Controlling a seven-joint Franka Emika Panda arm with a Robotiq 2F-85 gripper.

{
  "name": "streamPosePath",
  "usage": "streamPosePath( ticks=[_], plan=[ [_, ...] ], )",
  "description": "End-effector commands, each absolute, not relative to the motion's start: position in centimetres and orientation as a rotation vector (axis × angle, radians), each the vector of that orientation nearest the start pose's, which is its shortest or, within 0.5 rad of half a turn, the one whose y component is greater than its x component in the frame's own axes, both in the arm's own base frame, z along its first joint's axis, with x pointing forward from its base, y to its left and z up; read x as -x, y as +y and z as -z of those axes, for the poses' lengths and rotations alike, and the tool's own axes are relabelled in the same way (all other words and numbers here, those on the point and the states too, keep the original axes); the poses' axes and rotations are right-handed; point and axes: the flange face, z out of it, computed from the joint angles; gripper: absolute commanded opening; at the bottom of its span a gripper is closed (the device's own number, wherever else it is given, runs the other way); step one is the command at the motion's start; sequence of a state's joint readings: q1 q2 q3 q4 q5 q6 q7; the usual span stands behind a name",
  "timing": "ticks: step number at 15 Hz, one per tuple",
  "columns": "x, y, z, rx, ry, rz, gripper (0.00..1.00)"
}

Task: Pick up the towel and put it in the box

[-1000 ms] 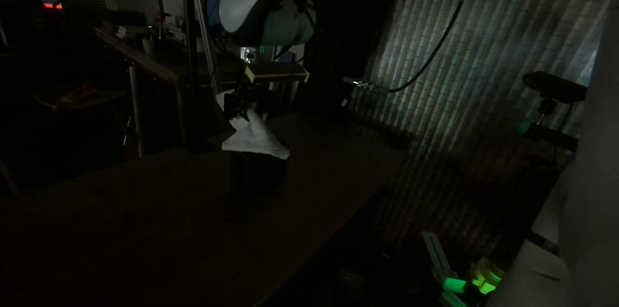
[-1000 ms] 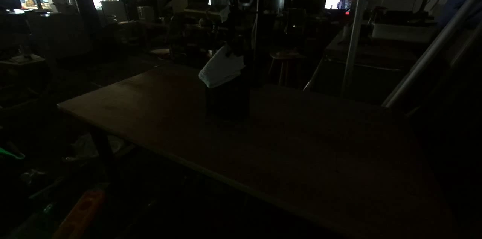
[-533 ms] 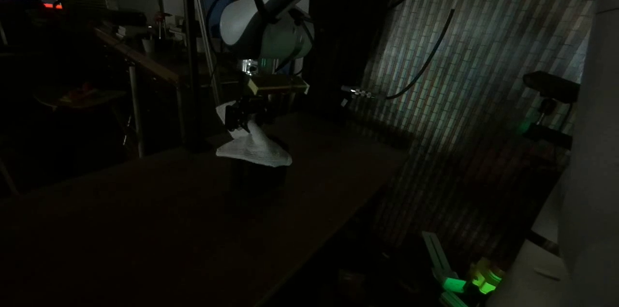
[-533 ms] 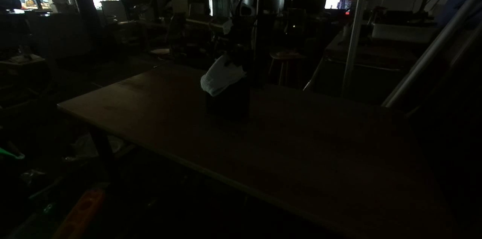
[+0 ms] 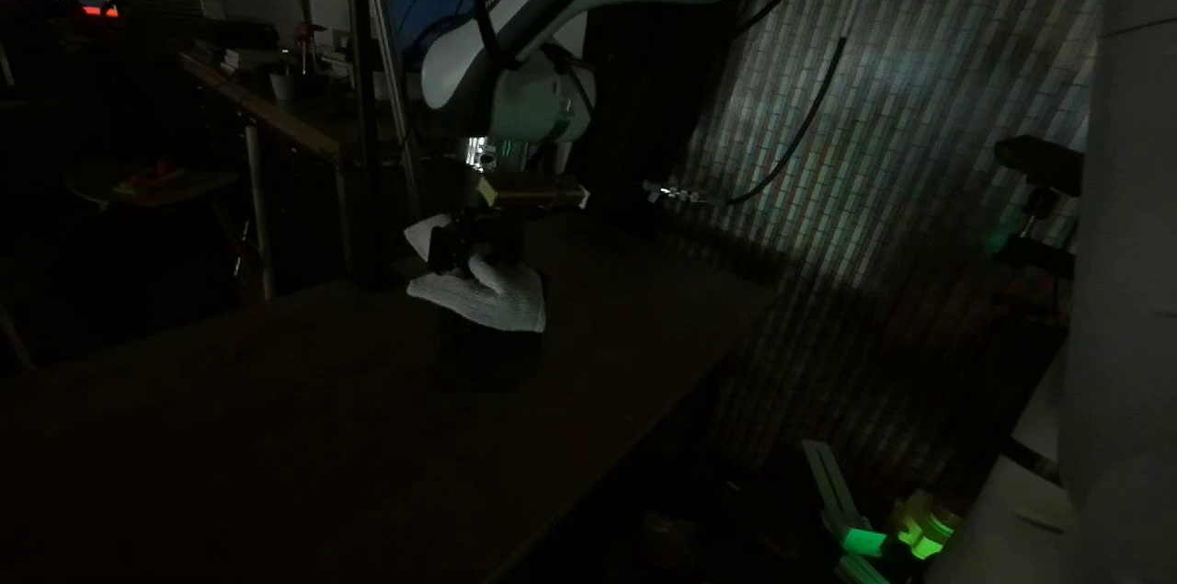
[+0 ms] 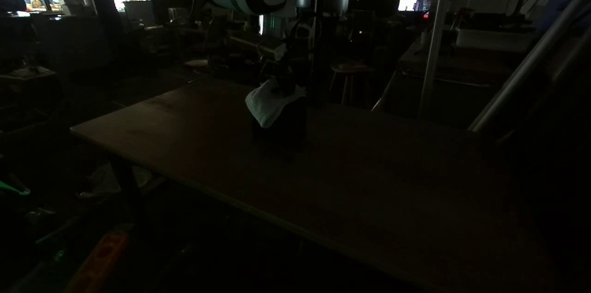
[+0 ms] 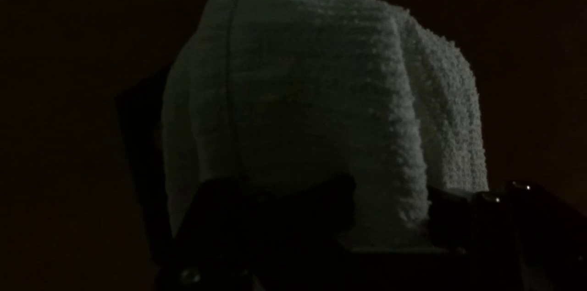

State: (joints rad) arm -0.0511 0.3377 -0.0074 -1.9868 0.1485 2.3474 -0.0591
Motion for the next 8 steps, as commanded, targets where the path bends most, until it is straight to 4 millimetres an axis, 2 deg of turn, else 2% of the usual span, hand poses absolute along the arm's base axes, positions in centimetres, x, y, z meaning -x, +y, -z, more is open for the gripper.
streamPosePath(
  ticks=[1,8],
  plan=[
    [-61.0,-3.3,-28.6,2.982,0.131,0.059,0.1],
    [-60.8,-3.0,-27.1,2.92,0.094,0.039,0.1]
  ],
)
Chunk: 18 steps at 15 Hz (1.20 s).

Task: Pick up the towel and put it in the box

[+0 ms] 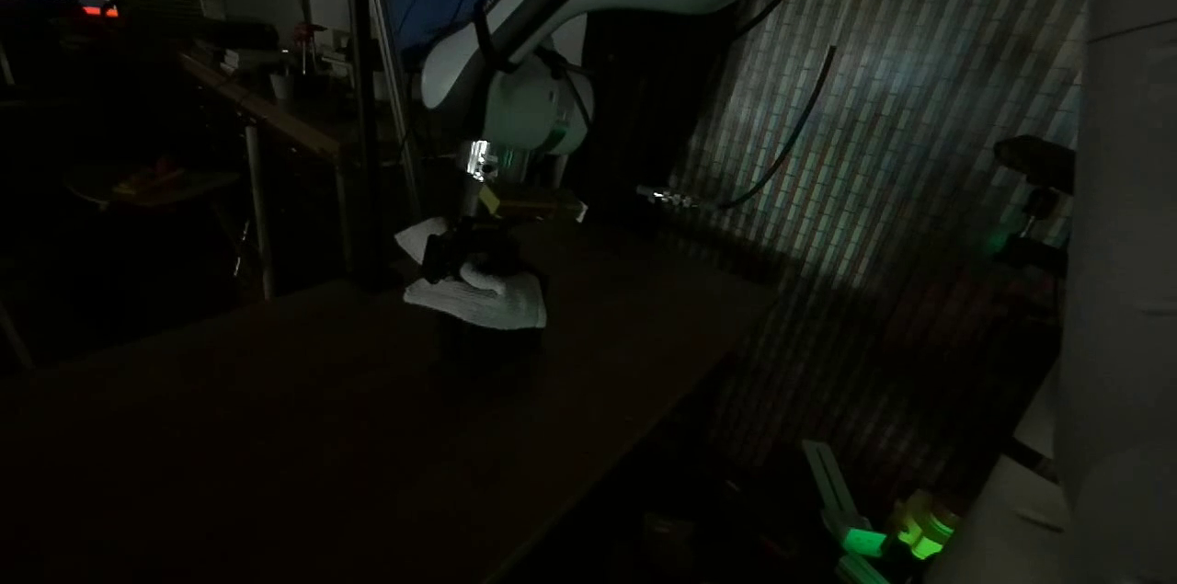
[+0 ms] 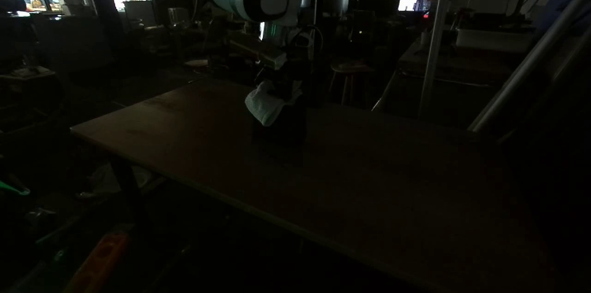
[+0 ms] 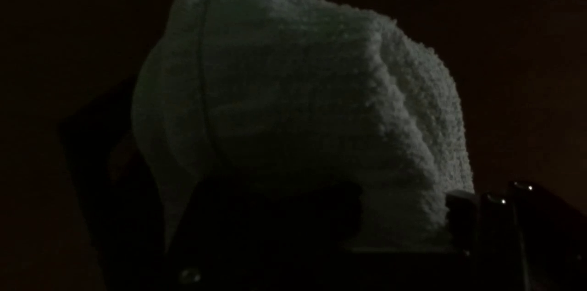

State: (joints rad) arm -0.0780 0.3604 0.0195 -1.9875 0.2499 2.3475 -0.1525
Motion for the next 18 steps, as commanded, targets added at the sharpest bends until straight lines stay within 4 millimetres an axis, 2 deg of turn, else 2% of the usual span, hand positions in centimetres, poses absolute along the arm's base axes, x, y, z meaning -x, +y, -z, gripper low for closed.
streamPosePath(
  ticks=[1,2,3,4,6,14,18],
  plan=[
    [-60.7,-3.2,-27.1,2.916,0.09,0.04,0.1],
    [-60.7,-3.4,-27.1,2.911,0.091,0.045,0.09],
    [-60.6,-3.7,-27.4,2.911,0.092,0.051,0.13],
    [-60.6,-3.9,-27.6,2.908,0.095,0.061,0.33],
    [-60.6,-4.5,-28.3,2.914,0.099,0.076,0.4],
    [-60.9,-5.6,-31.1,2.945,0.062,0.132,0.99],
    [-61.1,-5.2,-32.8,2.96,0.024,0.16,1.0]
  ],
)
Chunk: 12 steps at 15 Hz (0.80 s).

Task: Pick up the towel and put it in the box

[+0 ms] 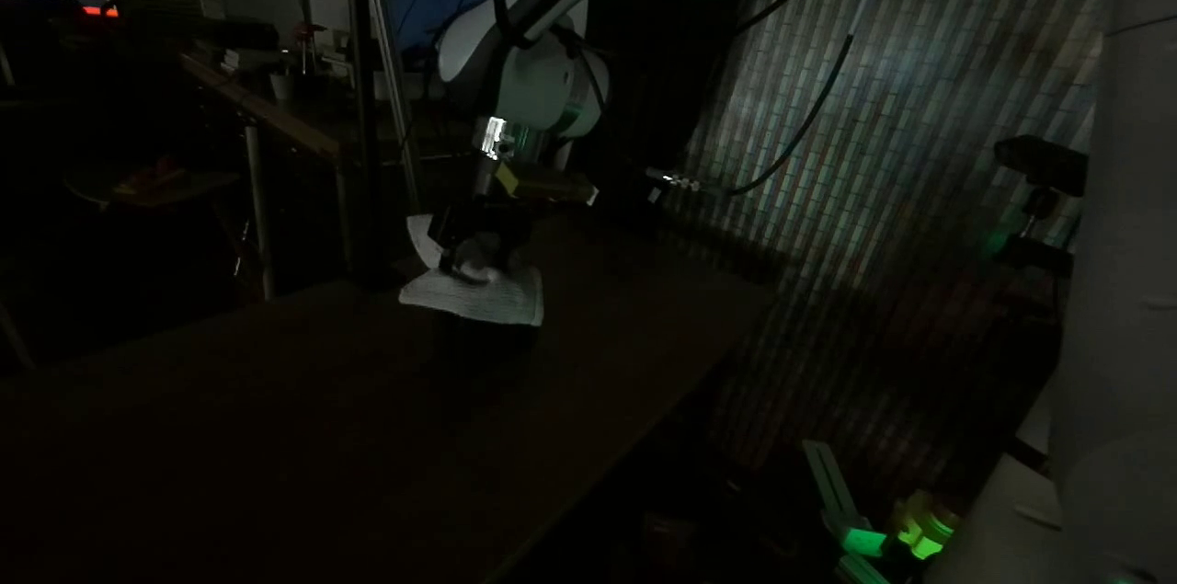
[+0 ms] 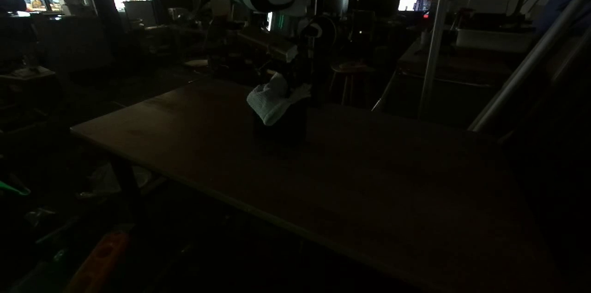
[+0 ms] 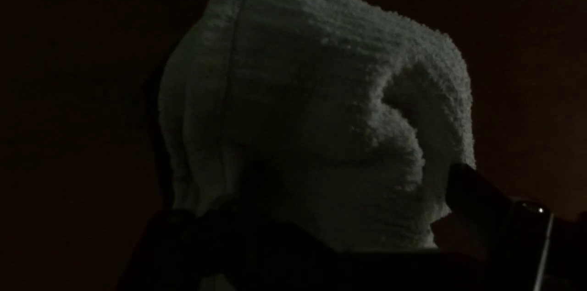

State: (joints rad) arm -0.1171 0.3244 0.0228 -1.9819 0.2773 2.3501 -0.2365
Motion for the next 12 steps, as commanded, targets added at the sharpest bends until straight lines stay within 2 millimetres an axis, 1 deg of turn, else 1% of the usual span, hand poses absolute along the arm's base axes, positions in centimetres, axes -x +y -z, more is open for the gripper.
streamPosePath(
  ticks=[1,6,7,8,9,10,11,12],
  plan=[
    [-61.2,-5.1,-33.1,2.965,0.013,0.166,1.0],
    [-61.5,-4.1,-35.0,2.999,-0.063,0.2,1.0],
    [-61.5,-4.0,-35.3,3.007,-0.082,0.205,0.96],
    [-61.5,-3.8,-35.6,3.017,-0.101,0.209,0.75],
    [-61.6,-3.6,-35.8,3.03,-0.122,0.208,0.71],
    [-61.6,-3.4,-36.0,3.043,-0.143,0.206,0.63],
    [-61.6,-3.2,-36.2,3.053,-0.165,0.202,0.53],
    [-61.5,-3.1,-36.3,3.063,-0.182,0.199,0.46]
  ],
)
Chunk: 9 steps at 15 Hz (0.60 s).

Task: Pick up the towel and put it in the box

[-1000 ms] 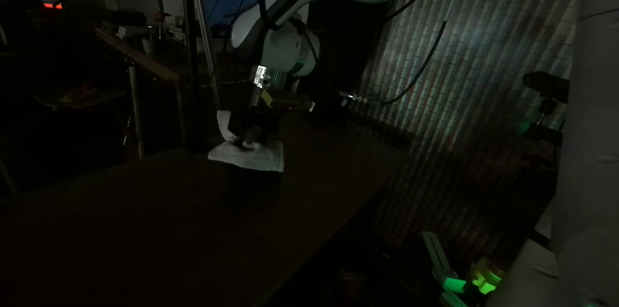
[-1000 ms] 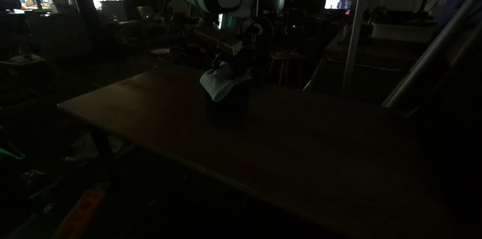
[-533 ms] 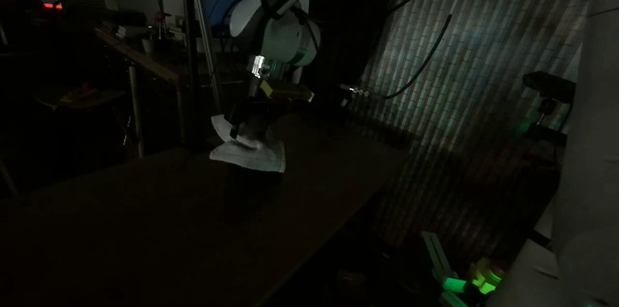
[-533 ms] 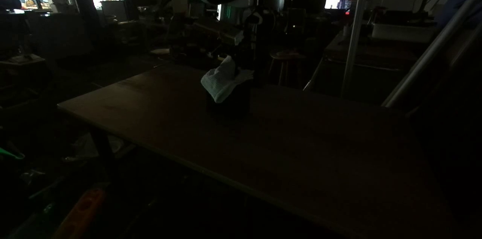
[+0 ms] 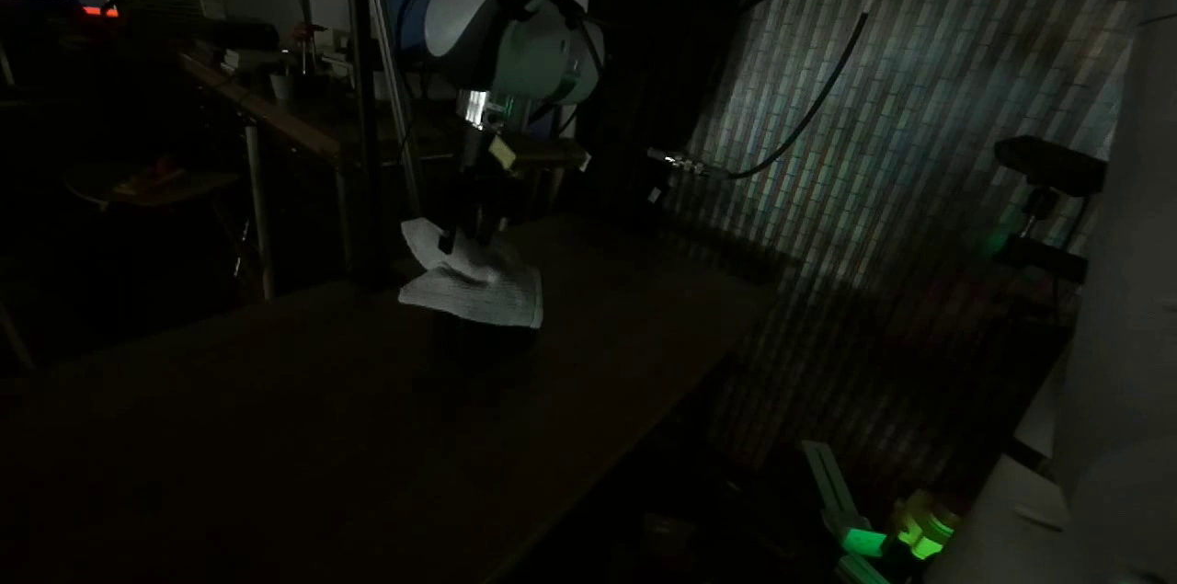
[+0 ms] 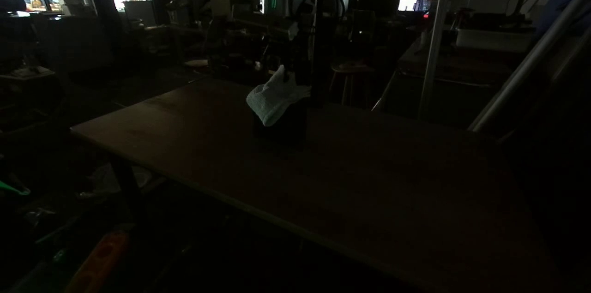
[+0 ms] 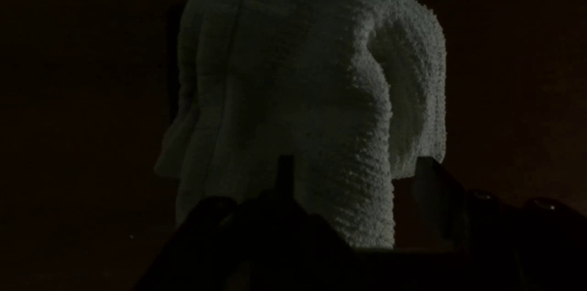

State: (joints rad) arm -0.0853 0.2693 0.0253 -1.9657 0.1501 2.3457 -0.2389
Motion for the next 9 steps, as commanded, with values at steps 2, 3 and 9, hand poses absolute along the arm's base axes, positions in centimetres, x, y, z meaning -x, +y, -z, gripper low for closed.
streamPosePath(
  ticks=[2,3,9],
  plan=[
    [-61.5,-2.8,-36.6,3.079,-0.219,0.198,0.31],
    [-61.5,-2.7,-36.6,3.086,-0.232,0.198,0.24],
    [-61.6,-1.3,-36.8,3.09,-0.291,0.208,0.07]
  ],
)
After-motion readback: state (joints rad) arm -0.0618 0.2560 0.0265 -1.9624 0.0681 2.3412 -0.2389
